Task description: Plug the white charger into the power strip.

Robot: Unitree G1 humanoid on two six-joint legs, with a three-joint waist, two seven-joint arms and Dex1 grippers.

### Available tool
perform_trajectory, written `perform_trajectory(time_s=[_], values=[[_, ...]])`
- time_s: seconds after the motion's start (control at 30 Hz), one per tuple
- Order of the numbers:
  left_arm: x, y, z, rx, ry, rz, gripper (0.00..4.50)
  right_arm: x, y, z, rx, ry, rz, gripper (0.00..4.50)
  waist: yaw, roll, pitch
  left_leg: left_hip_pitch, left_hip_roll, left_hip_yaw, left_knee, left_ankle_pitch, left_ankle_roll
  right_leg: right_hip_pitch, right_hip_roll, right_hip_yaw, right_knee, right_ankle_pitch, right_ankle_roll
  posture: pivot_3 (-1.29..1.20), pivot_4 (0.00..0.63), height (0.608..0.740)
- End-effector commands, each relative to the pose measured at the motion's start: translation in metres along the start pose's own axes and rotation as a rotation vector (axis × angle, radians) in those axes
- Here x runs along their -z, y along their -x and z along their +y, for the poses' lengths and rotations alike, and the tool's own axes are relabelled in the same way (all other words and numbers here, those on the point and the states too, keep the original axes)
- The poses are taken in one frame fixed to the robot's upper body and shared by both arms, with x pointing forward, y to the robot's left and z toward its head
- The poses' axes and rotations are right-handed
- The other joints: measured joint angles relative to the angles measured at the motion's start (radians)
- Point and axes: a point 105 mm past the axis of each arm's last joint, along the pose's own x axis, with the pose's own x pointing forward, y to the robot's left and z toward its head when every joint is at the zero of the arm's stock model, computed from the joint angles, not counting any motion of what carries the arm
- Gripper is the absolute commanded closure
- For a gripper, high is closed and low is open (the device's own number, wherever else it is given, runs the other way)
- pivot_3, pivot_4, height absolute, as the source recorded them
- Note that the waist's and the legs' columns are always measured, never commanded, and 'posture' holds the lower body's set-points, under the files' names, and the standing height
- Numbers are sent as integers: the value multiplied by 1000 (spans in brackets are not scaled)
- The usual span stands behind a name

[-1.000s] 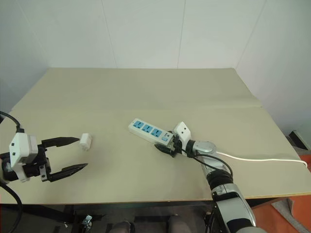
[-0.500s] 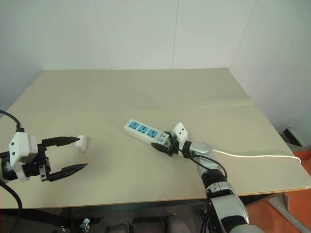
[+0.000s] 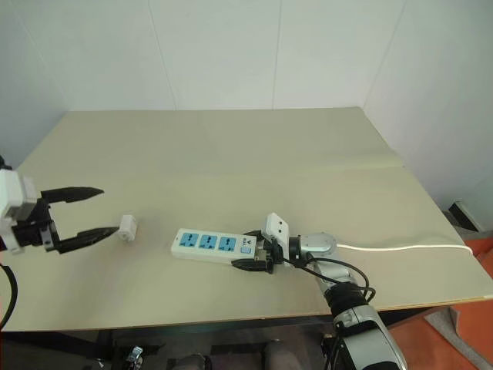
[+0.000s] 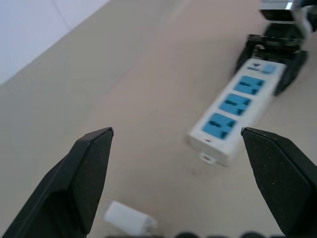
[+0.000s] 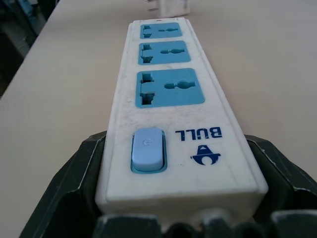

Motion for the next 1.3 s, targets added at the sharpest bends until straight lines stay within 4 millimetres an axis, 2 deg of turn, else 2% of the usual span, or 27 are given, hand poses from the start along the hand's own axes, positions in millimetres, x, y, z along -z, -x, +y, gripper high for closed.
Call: perform_trajectory(time_s=[0.03, 0.1, 0.2, 0.3, 0.37, 0.47, 0.57, 0.73, 0.93, 1.3], values=[[9, -1, 26, -138, 38, 188, 0, 3, -7, 8, -41, 11, 18, 1065, 0, 0, 0, 0, 0, 0, 0, 0, 0, 0, 1, 0, 0, 0, 0, 0, 150, 740], [15, 0, 45, -244, 135, 314, 0, 4, -8, 8, -38, 7, 17, 1065, 1, 0, 0, -1, 1, -1, 0, 0, 0, 0, 2, 1, 0, 0, 0, 0, 150, 740], [4, 0, 58, -307, 215, 326, 0, 5, -10, 9, -36, -1, 13, 1065, -5, 0, 0, -1, 1, -2, 0, 0, 0, 0, 3, 1, 0, 0, 0, 0, 150, 740], [-11, -5, 62, -330, 301, 309, 0, 5, -12, 10, -35, -9, 7, 1065, -6, -1, 0, -1, 2, -2, 0, 0, 0, -1, 4, 0, 1, 0, 0, 0, 150, 740], [-11, -8, 59, -323, 371, 358, 0, 5, -13, 11, -36, -11, 4, 1065, -7, -1, 0, -1, 2, -2, 0, 0, 0, -1, 5, 0, 1, 0, 0, 0, 150, 740], [0, -9, 61, -386, 507, 464, 0, 5, -14, 12, -35, -16, -1, 1065, -11, -1, 0, 0, 2, -2, 0, 0, 0, 0, 5, 1, 2, 0, 0, 0, 150, 740], [18, -13, 65, -474, 729, 564, 0, 6, -13, 14, -32, -19, -2, 1065, -7, -1, 0, 1, 2, -3, 0, 0, 0, -1, 5, 0, 4, 0, 0, 0, 150, 740], [40, -30, 70, -531, 912, 656, 0, 6, -15, 16, -28, -25, -9, 1065, -9, -2, 0, 2, 2, -4, 0, 0, 0, -1, 6, 0, 8, 0, 0, 0, 150, 740], [47, -48, 66, -540, 997, 731, 0, 4, -17, 18, -21, -29, -20, 1065, -4, -2, 0, 1, 2, -5, 0, -1, -1, -2, 5, 0, 9, 0, -1, 0, 150, 740], [58, -63, 54, -529, 1059, 851, 0, 5, -17, 22, 18, -48, -37, 1065, -1, -2, 0, 1, 1, -5, 0, -1, -1, -3, 5, 1, 9, 0, -1, 0, 150, 740]])
